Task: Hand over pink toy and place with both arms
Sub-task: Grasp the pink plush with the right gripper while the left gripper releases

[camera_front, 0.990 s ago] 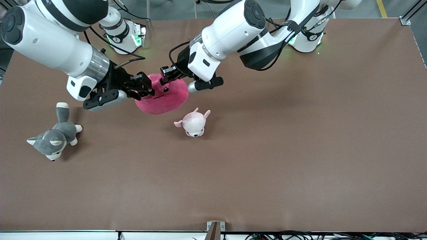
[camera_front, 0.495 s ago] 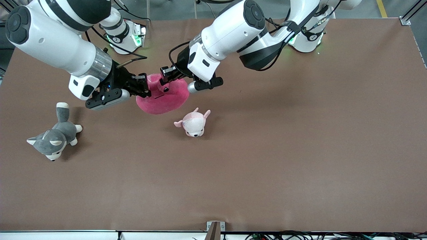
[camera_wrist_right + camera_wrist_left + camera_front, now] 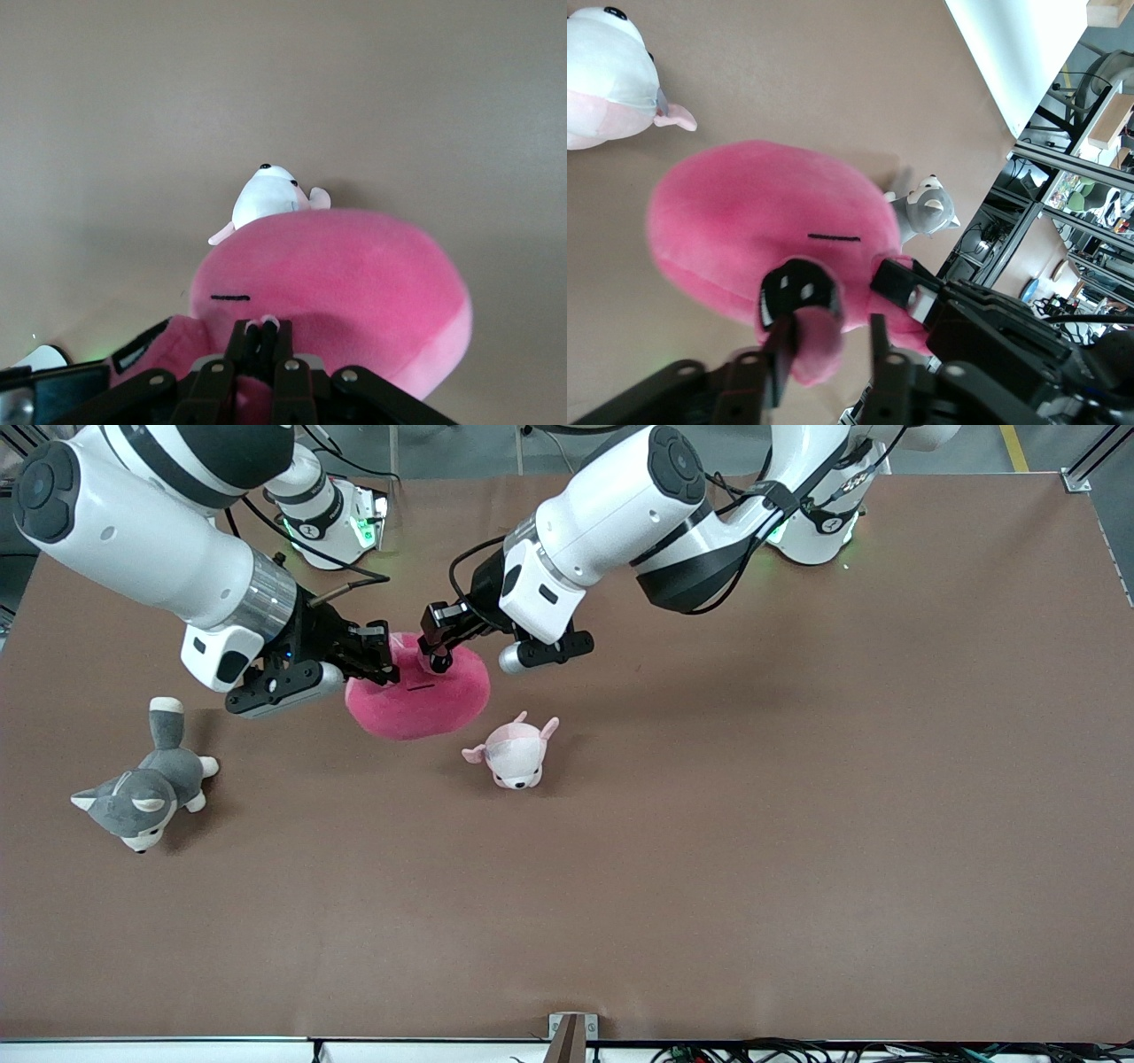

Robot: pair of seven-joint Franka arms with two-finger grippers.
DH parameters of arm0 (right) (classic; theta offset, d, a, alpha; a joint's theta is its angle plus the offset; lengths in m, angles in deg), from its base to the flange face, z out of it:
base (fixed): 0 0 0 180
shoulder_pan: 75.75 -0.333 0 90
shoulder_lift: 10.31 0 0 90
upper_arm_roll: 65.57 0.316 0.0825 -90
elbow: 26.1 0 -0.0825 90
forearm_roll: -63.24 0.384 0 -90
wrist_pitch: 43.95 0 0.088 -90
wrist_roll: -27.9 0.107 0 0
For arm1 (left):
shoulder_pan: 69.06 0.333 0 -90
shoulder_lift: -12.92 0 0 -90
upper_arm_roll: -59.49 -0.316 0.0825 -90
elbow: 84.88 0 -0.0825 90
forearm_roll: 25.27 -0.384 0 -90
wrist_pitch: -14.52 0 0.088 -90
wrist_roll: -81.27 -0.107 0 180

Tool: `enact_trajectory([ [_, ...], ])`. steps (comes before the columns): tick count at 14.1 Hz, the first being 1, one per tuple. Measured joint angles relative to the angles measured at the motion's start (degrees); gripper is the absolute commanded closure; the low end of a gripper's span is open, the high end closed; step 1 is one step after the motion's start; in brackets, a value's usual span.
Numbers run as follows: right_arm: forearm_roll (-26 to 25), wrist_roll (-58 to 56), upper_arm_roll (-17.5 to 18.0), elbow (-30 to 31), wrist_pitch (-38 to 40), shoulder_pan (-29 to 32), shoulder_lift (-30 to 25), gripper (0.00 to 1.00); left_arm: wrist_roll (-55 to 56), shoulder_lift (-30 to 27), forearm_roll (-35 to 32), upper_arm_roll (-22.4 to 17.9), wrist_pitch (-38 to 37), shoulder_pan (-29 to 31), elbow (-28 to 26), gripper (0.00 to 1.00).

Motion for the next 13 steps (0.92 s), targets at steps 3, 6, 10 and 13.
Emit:
enact_trajectory([
  [3,-0.1,0.0,-0.4,0.0,0.1,0.1,0.0,0.98,0.0,0.0,-3.2,-2.3,-3.8,0.3,0.0,0.0],
  [6,-0.2,-0.1,-1.3,0.1,1.3,3.8,0.7,0.98,-0.4,0.0,-10.7,-3.5,-10.6,1.5,0.0,0.0],
  [10,-0.2,-0.8,-1.5,0.1,1.8,9.3,3.9,0.98,-8.9,0.1,-14.2,-3.8,-22.8,4.7,0.0,0.0],
  [13,-0.2,-1.8,-1.6,0.2,1.5,12.1,8.1,0.98,-19.2,-0.4,-19.9,-3.8,-32.2,9.5,0.5,0.0],
])
